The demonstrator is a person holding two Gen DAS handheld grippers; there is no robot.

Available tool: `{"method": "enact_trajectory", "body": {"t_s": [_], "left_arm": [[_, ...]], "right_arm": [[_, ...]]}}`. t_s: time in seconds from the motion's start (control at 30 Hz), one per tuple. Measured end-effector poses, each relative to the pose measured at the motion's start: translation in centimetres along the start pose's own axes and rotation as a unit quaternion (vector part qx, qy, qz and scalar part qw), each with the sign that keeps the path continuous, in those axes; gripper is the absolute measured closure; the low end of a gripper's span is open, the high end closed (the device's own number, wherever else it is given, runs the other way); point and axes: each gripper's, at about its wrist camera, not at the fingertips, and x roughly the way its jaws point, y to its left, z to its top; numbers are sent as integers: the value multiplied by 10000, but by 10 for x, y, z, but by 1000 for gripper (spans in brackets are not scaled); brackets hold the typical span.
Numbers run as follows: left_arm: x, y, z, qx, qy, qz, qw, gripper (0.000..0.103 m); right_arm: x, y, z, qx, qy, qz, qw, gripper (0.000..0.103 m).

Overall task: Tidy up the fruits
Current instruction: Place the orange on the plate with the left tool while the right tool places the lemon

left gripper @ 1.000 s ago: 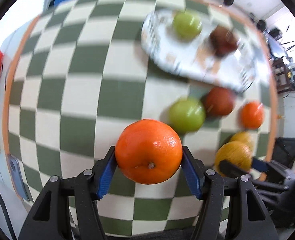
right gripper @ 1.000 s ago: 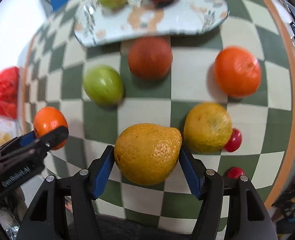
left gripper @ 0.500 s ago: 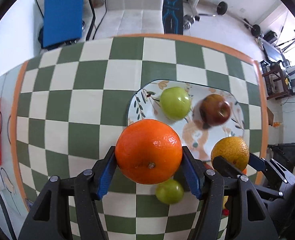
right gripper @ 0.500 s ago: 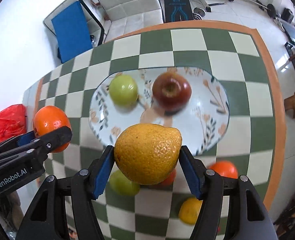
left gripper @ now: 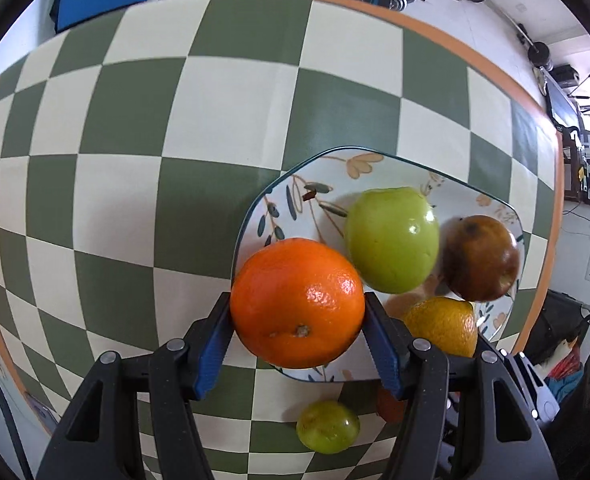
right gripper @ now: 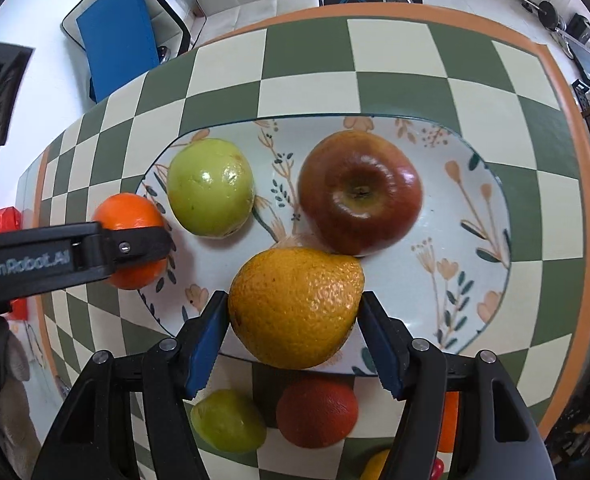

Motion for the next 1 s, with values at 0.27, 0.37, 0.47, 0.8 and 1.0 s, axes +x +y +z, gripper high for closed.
{"method": "enact_trajectory", "body": {"t_s": [0.27,0.37,0.47,0.8,1.0], "left_arm": [[5,2,2,75,32,130,9999,42],[3,2,5,63,-63,121,9999,21],[-1,3,6,50,-205,69,9998,13],[-27,-2,-23,356,-857,700,9932,13],[-58,-9,-59,501,-1417,938,9842,13]], "right_arm": [[6,11,1,-70,74,190,9998,34],[2,12,4,-50,115,243,9996,26],[-4,10,3,-31,119,231,9997,25],[-40,-14,-16,34,-356,-403,9985,7],[-64,-27,-34,48,-634,-722,9954,7]]}}
